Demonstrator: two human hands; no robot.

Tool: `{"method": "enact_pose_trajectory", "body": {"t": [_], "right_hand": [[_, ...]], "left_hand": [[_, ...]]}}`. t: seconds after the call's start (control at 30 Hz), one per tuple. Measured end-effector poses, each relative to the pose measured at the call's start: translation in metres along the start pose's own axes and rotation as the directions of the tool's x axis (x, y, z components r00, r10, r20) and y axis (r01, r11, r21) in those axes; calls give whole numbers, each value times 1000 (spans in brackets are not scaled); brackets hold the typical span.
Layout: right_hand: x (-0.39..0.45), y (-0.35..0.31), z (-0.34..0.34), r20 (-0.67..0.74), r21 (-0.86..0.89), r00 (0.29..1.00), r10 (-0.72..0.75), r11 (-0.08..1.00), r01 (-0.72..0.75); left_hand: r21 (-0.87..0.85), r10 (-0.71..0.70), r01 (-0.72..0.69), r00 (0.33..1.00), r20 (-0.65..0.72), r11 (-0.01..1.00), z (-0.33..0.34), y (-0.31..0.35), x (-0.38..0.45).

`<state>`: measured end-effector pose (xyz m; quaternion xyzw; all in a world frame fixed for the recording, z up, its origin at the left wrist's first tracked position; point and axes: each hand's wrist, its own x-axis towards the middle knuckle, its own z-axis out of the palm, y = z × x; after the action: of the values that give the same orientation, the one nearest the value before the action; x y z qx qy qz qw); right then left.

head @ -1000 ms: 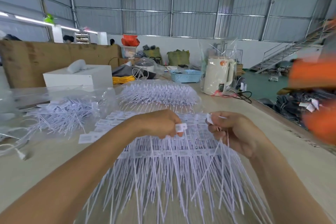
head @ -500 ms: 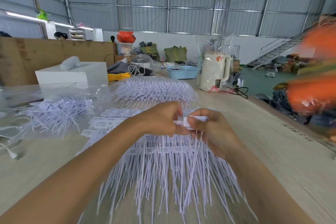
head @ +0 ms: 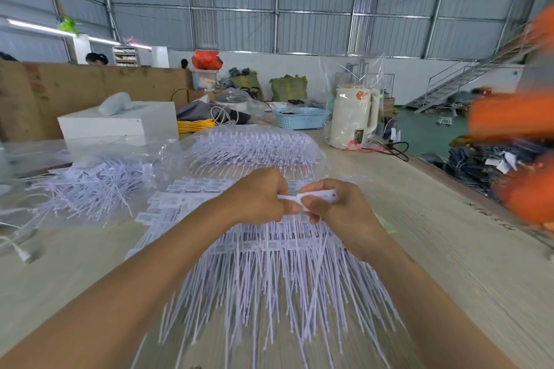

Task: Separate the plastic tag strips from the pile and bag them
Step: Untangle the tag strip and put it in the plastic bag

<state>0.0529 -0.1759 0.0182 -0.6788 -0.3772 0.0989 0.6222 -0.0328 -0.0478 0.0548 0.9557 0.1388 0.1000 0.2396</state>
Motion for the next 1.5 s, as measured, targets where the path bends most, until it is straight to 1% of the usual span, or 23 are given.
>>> {"method": "enact_pose_trajectory", "body": {"t": [0.07,0.13,0.17,0.33,0.53,0.7,0.77,0.87,1.0,1.03,1.07,1.1,1.13,1.17,1.2,1.23,1.27,1.3,1.33,1.37,1.43,1.47,1.5], "right_hand": [[-3,-4,1,-24,-10,999,-37,999,36],[-5,-7,3,-66,11,996,-67,998,68],[-5,-9,3,-84,23,994,-76,997,78],[-6,-13,4,-125,26,986,-111,993,115],[-5,-11,6,-113,-94,976,-185,980,175],[-3,-9,5,-112,-132,972,-207,973,192],[-3,-8,5,-122,-114,973,-198,976,184],[-2,-9,7,-151,-34,973,-172,985,169],[-4,-8,7,-202,15,961,-190,980,198],[-4,-8,7,-210,15,957,-199,978,206],[-4,-8,6,-215,17,956,-200,978,208],[-5,-8,4,-209,33,959,-191,979,202],[-4,-8,2,-192,70,966,-172,980,189],[-4,-8,0,-163,122,975,-151,978,172],[-3,-9,-4,-124,175,984,-128,973,148],[-3,-10,-7,-73,219,992,-101,969,114],[-3,-12,-10,-17,245,997,-73,967,75],[-3,-14,-13,37,245,998,-48,969,37],[-2,-16,-15,92,219,995,-24,976,3],[-2,-19,-17,147,170,989,1,985,-26],[0,-22,-20,230,60,973,31,997,-46],[1,-24,-19,233,15,972,27,999,-31],[1,-27,-17,204,-30,979,6,1000,0]], "left_hand": [[-162,-10,7,1000,-15,987,-2,0,-1],[-333,-34,31,999,-3,942,-5,0,-2],[-390,-46,45,999,8,920,-7,1,-2],[-538,-141,168,986,91,826,-12,4,-3],[-609,-197,306,950,241,731,-11,-3,2],[-622,-206,341,938,280,705,-10,-4,6],[-620,-205,350,933,295,702,-10,-3,6],[-625,-210,369,926,314,688,-10,-2,6],[-678,-206,422,902,379,601,-11,1,7],[-680,-200,429,898,391,595,-12,2,7],[-669,-195,422,900,389,612,-13,3,6],[-644,-190,390,913,360,658,-14,5,5],[-599,-174,322,940,293,733,-15,7,4],[-524,-132,217,972,195,824,-17,8,3],[-407,-60,92,994,91,909,-17,10,2],[-247,29,-29,1000,-1,969,-18,10,0],[-71,117,-121,991,-67,990,-18,9,-2],[87,184,-175,977,-107,981,-18,6,-3],[198,228,-200,965,-130,959,-18,4,-4],[252,255,-215,956,-142,944,-17,1,-5],[256,254,-208,953,-163,944,-13,-3,-6],[197,224,-188,958,-178,962,-13,-3,-6],[72,170,-158,967,-192,985,-12,-2,-6]]}}
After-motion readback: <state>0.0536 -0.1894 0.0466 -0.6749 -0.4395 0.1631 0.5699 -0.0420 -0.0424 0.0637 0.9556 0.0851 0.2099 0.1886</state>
